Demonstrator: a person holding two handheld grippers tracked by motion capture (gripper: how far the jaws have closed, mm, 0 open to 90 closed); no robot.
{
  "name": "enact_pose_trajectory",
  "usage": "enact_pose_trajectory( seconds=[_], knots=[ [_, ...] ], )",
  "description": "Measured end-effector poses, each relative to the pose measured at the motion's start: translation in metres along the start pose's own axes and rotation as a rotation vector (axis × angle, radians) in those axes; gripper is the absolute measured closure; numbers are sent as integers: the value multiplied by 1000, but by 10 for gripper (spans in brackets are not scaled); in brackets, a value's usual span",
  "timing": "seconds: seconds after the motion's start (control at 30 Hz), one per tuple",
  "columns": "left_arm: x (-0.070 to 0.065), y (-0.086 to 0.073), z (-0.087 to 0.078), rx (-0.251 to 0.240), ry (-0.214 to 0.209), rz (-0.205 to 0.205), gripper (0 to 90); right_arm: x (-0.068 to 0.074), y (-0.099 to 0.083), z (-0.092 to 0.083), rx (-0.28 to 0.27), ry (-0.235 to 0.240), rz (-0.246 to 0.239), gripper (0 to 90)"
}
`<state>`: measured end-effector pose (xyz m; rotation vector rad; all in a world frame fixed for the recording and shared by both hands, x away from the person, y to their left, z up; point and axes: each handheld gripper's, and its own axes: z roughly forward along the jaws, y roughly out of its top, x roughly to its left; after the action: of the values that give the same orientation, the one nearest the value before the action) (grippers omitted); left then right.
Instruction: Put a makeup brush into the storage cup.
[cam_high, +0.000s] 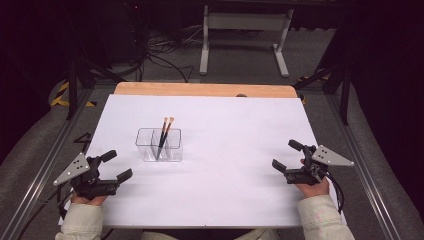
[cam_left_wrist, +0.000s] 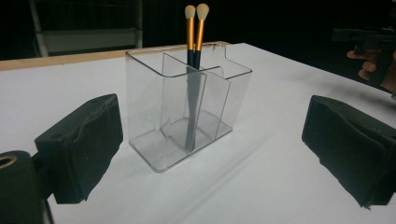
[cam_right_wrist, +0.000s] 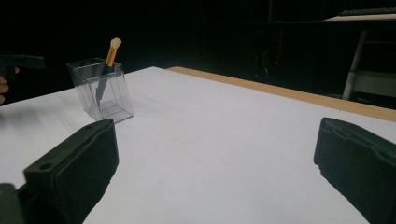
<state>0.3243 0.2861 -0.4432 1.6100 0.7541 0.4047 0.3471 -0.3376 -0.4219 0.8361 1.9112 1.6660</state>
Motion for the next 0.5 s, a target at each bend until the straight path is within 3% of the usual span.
enact_pose_trajectory(
  seconds=[0.1,0.27,0.5],
  knots=[
    [1,-1,0,-6,3,-4,57,-1,-3,-1,-1,-4,7,2],
    [3,-4,2,24,17,0,57,-1,-6,0,-7,-8,7,2],
    [3,-4,3,34,7,6,59,1,-11,2,-1,-11,9,2]
  ],
)
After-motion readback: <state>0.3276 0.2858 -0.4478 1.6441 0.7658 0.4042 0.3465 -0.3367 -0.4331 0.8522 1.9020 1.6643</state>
